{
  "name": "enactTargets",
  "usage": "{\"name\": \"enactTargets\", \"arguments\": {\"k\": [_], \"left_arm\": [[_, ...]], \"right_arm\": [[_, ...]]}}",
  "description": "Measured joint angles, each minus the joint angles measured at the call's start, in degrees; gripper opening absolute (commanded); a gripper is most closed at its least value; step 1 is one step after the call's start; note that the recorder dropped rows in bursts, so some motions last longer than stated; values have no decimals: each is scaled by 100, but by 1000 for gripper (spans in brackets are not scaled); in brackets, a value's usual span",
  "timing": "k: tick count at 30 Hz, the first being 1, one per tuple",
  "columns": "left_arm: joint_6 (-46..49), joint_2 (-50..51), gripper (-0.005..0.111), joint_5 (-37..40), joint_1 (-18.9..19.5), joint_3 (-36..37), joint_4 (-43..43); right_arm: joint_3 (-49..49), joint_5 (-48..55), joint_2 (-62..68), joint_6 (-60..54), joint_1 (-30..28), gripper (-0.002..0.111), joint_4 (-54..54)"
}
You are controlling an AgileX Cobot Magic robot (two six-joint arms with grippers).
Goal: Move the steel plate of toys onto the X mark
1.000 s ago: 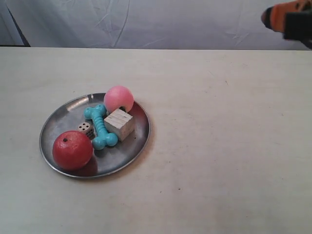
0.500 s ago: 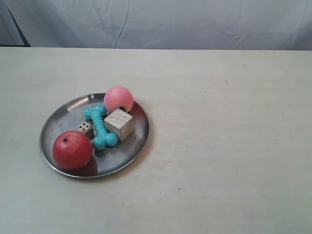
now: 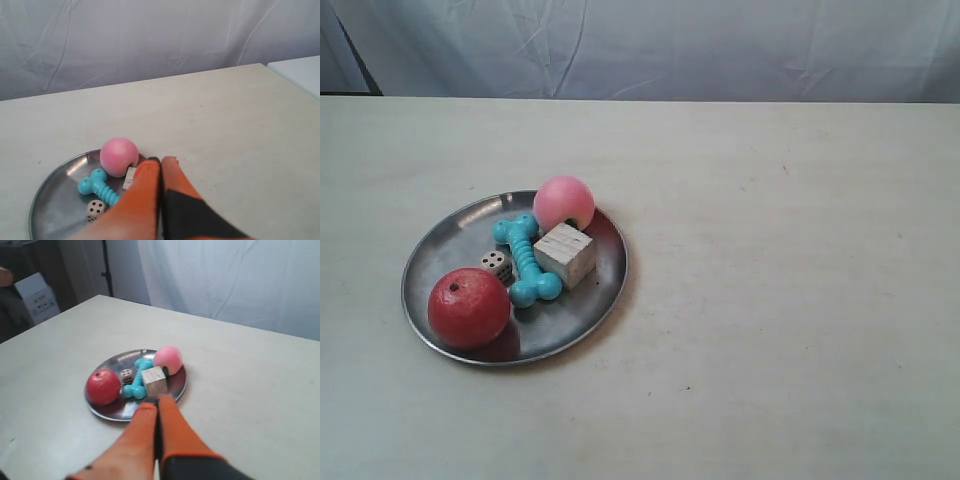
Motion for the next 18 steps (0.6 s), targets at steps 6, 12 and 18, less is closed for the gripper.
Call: {"name": "enactTargets", "arguments": {"k": [6, 12, 18], "left_arm": [[0, 0, 0, -334, 0, 0, 213], [0, 0, 0, -520, -395, 0, 874], [0, 0, 0, -509, -821, 3, 919]], "right_arm": [[331, -5, -284, 0, -468, 0, 23], [333, 59, -292, 17, -468, 0, 23], [709, 59, -512, 17, -468, 0, 36]]}}
